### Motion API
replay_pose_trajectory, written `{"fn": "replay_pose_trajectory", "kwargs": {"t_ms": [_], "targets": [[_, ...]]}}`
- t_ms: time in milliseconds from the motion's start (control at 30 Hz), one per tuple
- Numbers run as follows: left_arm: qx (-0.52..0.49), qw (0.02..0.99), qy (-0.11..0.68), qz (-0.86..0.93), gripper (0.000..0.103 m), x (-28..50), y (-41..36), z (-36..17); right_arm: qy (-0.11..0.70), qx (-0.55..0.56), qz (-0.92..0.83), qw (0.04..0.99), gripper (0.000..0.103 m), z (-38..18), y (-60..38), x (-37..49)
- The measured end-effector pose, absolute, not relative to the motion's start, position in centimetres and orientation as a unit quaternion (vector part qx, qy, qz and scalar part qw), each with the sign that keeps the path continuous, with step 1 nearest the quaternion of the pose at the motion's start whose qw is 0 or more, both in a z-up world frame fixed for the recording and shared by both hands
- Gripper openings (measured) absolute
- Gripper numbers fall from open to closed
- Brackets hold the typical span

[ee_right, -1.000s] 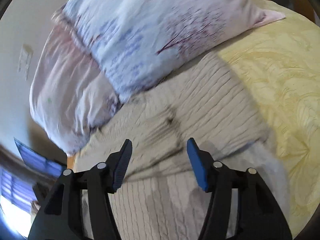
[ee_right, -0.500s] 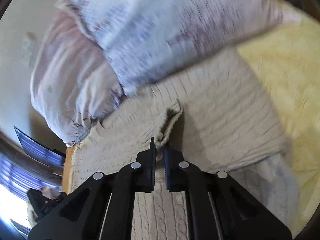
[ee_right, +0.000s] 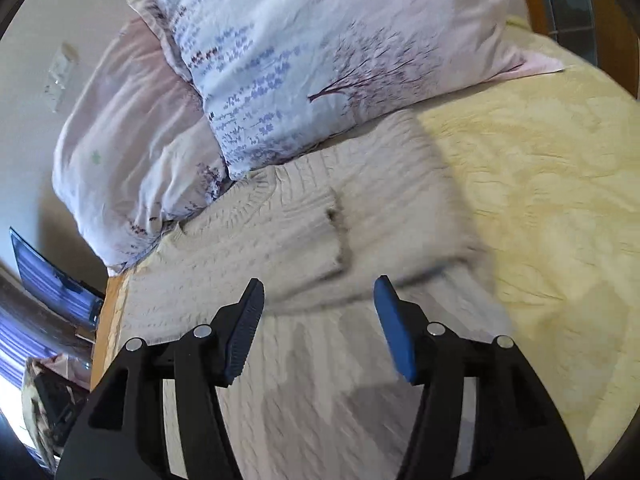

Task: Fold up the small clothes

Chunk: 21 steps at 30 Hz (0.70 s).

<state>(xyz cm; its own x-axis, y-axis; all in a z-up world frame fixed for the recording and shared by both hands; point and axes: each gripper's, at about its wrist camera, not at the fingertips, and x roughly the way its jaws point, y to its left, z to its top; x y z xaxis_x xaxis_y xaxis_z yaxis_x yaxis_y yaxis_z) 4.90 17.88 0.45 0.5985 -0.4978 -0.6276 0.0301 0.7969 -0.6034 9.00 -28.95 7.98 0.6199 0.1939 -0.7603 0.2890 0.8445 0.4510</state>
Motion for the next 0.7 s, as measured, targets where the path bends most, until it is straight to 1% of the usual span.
{"fn": "replay_pose_trajectory", "kwargs": {"t_ms": [233, 300, 333, 400, 500, 700], "targets": [[-0.31, 0.835, 0.416, -0.18, 0.065, 2.0, 17.7, 0.0, 0.445, 0.316, -0.05, 0.836, 0.058, 7.1, -33.7, 2.3], [-0.316, 0.832, 0.413, -0.192, 0.064, 1.1, 17.4, 0.0, 0.451, 0.328, -0.034, 0.829, 0.05, 6.6, -34.0, 1.1], [-0.317, 0.831, 0.41, -0.201, 0.063, 0.4, 17.1, 0.0, 0.457, 0.336, -0.022, 0.823, 0.05, 6.2, -34.1, 0.5], [-0.319, 0.829, 0.407, -0.215, 0.058, -0.6, 16.7, 0.1, 0.462, 0.353, 0.004, 0.813, 0.044, 5.5, -34.0, -0.9], [-0.326, 0.82, 0.402, -0.245, 0.054, -2.4, 15.8, -0.2, 0.456, 0.379, 0.05, 0.803, 0.041, 5.1, -33.5, -2.5], [-0.365, 0.787, 0.394, -0.302, 0.054, -5.2, 15.2, -1.8, 0.436, 0.418, 0.148, 0.783, 0.04, 4.5, -32.6, -6.8]]}}
